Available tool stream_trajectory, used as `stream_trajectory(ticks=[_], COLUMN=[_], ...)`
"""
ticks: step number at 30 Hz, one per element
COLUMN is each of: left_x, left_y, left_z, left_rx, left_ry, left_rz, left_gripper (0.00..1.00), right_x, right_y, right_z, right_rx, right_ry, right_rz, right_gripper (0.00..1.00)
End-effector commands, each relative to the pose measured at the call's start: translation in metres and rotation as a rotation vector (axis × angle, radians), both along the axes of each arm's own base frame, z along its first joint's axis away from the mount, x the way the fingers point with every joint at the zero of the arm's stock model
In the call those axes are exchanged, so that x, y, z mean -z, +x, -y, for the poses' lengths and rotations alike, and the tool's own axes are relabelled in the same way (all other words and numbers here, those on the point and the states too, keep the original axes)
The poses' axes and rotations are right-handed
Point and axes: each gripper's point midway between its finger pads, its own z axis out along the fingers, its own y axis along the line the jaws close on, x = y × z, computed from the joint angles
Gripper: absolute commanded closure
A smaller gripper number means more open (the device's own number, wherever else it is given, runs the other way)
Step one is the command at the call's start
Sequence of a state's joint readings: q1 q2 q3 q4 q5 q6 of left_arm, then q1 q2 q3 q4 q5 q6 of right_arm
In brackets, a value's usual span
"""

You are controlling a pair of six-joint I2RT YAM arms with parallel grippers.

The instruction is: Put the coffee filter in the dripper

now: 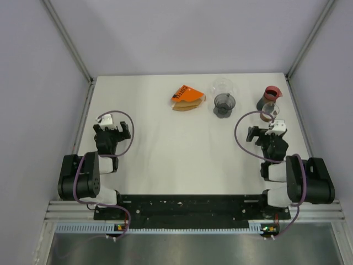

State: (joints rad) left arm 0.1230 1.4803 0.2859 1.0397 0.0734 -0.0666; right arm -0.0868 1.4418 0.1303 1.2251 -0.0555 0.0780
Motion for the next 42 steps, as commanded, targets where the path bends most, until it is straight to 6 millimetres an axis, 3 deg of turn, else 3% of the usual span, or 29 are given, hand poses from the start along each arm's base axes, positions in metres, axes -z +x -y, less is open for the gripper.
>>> stream_trajectory(ticks=[1,3,7,10,12,15,16,18,20,21,25,31,34,38,42], left_x=[-0.017,-0.017,-0.018,-0.02,-0.024,-0.049,-0.036,-0.049,-0.058,-0.079,-0.102,-0.112,-0.115,-0.116,-0.117], left_y=[0.006,0.006,0.006,0.007,0.011,0.031,0.029,0.037,0.035,0.04,0.028,0.012,0.008,0.002,-0.001], left_z=[0.0,0.0,0.0,0.002,0.003,-0.002,0.003,0.003,0.003,0.004,0.011,0.014,0.011,0.011,0.013], left_rx=[0.005,0.005,0.006,0.014,0.026,0.017,0.069,0.135,0.158,0.171,0.201,0.192,0.178,0.175,0.188], left_ry=[0.018,0.018,0.018,0.018,0.013,0.0,0.018,0.1,0.098,0.099,0.057,0.036,0.054,0.061,0.061], left_rz=[0.065,0.065,0.066,0.074,0.05,-0.05,-0.182,-0.306,-0.422,-0.427,-0.509,-0.532,-0.525,-0.518,-0.512], left_gripper=[0.01,0.01,0.01,0.01,0.01,0.01,0.01,0.02,0.07,0.09,0.14,0.17,0.18,0.18,0.18], right_x=[-0.042,-0.057,-0.12,-0.154,-0.171,-0.186,-0.198,-0.208,-0.198,-0.196,-0.189,-0.163,-0.128,-0.1,-0.071], right_y=[0.005,0.005,0.001,-0.003,-0.001,0.01,0.015,0.027,0.045,0.051,0.092,0.143,0.165,0.185,0.197], right_z=[-0.002,0.004,-0.011,-0.017,-0.009,0.02,0.026,0.039,0.058,0.065,0.087,0.123,0.13,0.137,0.132], right_rx=[-0.001,0.037,-0.039,-0.067,-0.017,0.148,0.181,0.224,0.281,0.299,0.303,0.363,0.35,0.331,0.274], right_ry=[-0.012,0.018,0.038,0.053,0.073,0.095,0.099,0.126,0.161,0.168,0.216,0.246,0.237,0.227,0.23], right_rz=[0.081,0.067,0.166,0.191,0.166,0.051,0.021,-0.064,-0.184,-0.232,-0.351,-0.421,-0.512,-0.593,-0.661], right_gripper=[0.01,0.01,0.01,0.01,0.01,0.01,0.01,0.02,0.05,0.07,0.18,0.22,0.23,0.3,0.39])
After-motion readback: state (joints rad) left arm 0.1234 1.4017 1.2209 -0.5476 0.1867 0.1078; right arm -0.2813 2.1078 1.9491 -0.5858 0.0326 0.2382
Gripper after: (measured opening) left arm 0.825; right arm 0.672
